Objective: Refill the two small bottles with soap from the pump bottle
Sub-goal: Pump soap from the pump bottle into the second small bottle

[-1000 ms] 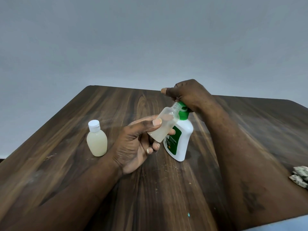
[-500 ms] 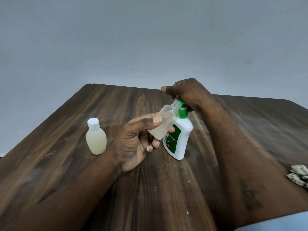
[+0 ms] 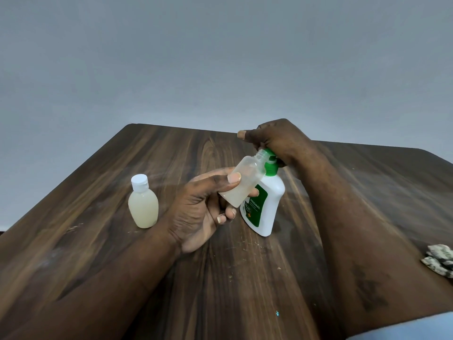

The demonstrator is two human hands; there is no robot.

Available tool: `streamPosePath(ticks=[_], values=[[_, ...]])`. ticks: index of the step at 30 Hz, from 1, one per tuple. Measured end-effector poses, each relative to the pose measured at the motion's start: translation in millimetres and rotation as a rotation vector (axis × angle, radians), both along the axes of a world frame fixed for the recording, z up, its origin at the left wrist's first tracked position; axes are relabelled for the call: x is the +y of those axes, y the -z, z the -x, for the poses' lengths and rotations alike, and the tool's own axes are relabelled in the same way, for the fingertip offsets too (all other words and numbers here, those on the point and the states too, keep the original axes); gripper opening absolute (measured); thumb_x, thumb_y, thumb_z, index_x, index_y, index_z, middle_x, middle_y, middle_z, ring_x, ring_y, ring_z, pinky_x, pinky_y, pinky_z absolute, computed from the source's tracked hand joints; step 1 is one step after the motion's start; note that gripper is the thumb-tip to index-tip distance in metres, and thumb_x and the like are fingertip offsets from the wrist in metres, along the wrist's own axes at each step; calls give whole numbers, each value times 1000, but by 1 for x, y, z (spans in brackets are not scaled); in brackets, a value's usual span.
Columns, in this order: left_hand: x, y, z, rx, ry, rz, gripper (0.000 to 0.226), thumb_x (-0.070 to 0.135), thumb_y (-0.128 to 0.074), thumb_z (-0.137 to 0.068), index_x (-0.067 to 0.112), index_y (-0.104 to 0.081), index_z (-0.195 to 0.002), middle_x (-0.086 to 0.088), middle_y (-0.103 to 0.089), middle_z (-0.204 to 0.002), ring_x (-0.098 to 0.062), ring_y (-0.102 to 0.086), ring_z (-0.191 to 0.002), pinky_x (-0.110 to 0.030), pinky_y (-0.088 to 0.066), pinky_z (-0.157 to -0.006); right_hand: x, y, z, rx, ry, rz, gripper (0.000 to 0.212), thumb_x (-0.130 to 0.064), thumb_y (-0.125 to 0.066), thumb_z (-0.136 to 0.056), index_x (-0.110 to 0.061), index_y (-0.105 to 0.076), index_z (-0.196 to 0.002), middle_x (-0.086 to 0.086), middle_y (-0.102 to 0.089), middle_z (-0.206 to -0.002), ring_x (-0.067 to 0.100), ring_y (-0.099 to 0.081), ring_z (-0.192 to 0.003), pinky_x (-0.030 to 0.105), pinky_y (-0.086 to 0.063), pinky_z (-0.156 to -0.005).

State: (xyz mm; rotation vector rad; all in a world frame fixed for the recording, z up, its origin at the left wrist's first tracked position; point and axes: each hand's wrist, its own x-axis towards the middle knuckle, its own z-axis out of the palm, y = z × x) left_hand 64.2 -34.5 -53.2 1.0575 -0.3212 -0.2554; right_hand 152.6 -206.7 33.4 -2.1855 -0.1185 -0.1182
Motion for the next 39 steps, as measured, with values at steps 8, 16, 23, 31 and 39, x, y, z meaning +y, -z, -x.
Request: streamPosePath(ticks=[8,16,23,31,39], values=[[-2,0,1,6,12,22,33,27,-64,-84,13,-77,-111,-22,-72,-102,-14,-47,-55,-19,-38,-43,-1,-4,0,-32,-16,-2,46,-47,-82,-85,-13,-56,-67,0,-52,-62,18,-44,-57,34,-40,-62],[-1,0,1,11,4,13,31,27,-65,-83,15,-78,-109,-23,-72,-103,-14,-48,-55,-19,-38,-43,1,-1,0,7,-11,0,44,-44,-81,-87,-14,-57,-66,0,-54,-62,15,-46,-56,31,-42,-61],[-1,0,1,2,1,4,32,27,-64,-83,15,-78,-109,-22,-72,-102,-14,-47,-55,-19,-37,-42,0,-2,0,-31,-14,11,46,-46,-81,-86,-13,-55,-67,0,-52,-61,18,-45,-58,33,-41,-63],[-1,-1,0,3,4,24,33,26,-64,-84,12,-77,-112,-24,-71,-103,-16,-47,-55,-20,-38,-43,0,-4,0,-30,-4,-5,43,-44,-81,-86,-13,-58,-68,0,-54,-62,16,-47,-56,31,-41,-61],[0,1,-1,-4,-3,-1,33,27,-65,-84,13,-77,-111,-23,-72,-104,-16,-47,-54,-20,-36,-43,0,-1,0,2,-8,-16,46,-45,-83,-85,-17,-56,-60,-5,-53,-54,14,-46,-52,30,-41,-60]])
